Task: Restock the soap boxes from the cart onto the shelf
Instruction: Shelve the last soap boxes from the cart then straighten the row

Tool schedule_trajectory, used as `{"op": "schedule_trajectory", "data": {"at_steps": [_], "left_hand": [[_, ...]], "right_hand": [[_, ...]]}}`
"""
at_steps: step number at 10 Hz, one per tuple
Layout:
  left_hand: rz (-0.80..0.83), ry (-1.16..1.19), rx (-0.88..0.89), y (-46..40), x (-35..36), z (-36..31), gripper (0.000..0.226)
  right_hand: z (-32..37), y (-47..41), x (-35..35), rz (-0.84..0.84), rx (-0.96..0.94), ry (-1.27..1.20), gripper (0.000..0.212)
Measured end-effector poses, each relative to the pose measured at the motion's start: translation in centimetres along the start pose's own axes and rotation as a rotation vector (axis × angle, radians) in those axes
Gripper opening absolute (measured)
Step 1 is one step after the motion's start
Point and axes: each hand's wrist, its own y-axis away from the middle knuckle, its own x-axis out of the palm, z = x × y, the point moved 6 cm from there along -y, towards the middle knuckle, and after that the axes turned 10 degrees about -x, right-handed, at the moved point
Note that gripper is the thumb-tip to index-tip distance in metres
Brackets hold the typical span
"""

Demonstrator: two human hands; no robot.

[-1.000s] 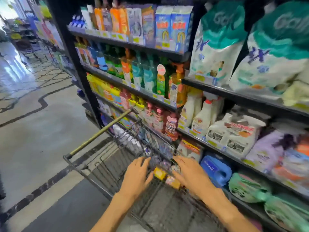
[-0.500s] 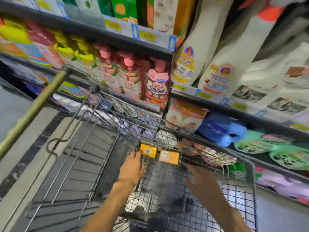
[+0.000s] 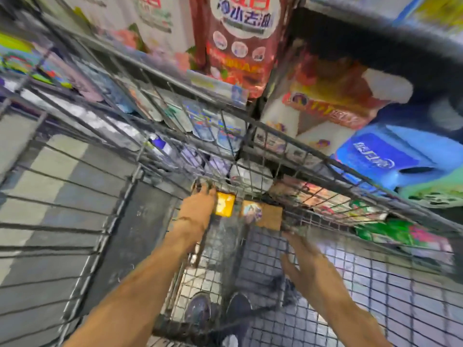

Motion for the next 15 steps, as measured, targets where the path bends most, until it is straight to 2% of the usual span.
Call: {"op": "schedule_trajectory", "data": {"at_steps": [1,2,4,5,6,7,9,10,12,13,14,15], "left_hand": [[-0.078,0.031,0.003,0.4,-0.9,-0.1,0.057],[-0.126,0.053,0.016,1.8,-1.3,0.4,0.065],[-0.109,0.24,-0.002,5.5,0.8,3.0,0.028],[-0.149,0.41,0.032,8.2,1.1,3.7,0.025],[-0.108,0.528,0.028,9.0,1.6,4.5,0.027],[-0.097,0.502,0.042,10.0,1.9,5.3,0.035],[-0.112,0.5,0.053,11.5,1.3,5.5,0.042],[-0.112,0.541,0.039,12.1,0.2,5.4,0.043],[-0.049,0.836,-0.028,14.1,-4.0,4.7,0.041],[-0.082,0.885,0.044,16.7,-7.9,3.4,0.043],[-0.132,0.921,0.166,20.6,-13.1,1.5,0.041],[-0.166,0.845,0.34,25.7,-18.5,-1.4,0.042]], "right_hand": [[-0.1,-0.3,0.0,-0.004,-0.036,0.062,0.056],[0.5,-0.6,-0.8,-0.008,-0.023,0.069,0.054],[1.3,-3.3,-1.3,-0.024,0.015,0.035,0.049],[1.0,-5.9,-0.5,-0.068,0.067,0.064,0.054],[0.1,-8.6,0.9,-0.101,0.102,0.085,0.062],[-0.6,-10.0,2.5,-0.132,0.131,0.084,0.067],[-1.2,-8.9,2.9,-0.233,0.115,-0.197,0.06],[-1.8,-7.5,2.6,-0.216,0.158,-0.48,0.054],[-2.0,-3.0,-0.6,-0.293,0.199,-0.762,0.045],[-1.5,1.7,-4.0,-0.359,0.141,-0.799,0.035],[-2.0,7.7,-7.6,-0.517,0.14,-0.858,0.031],[-3.2,14.1,-11.3,-0.697,0.24,-0.959,0.048]]}}
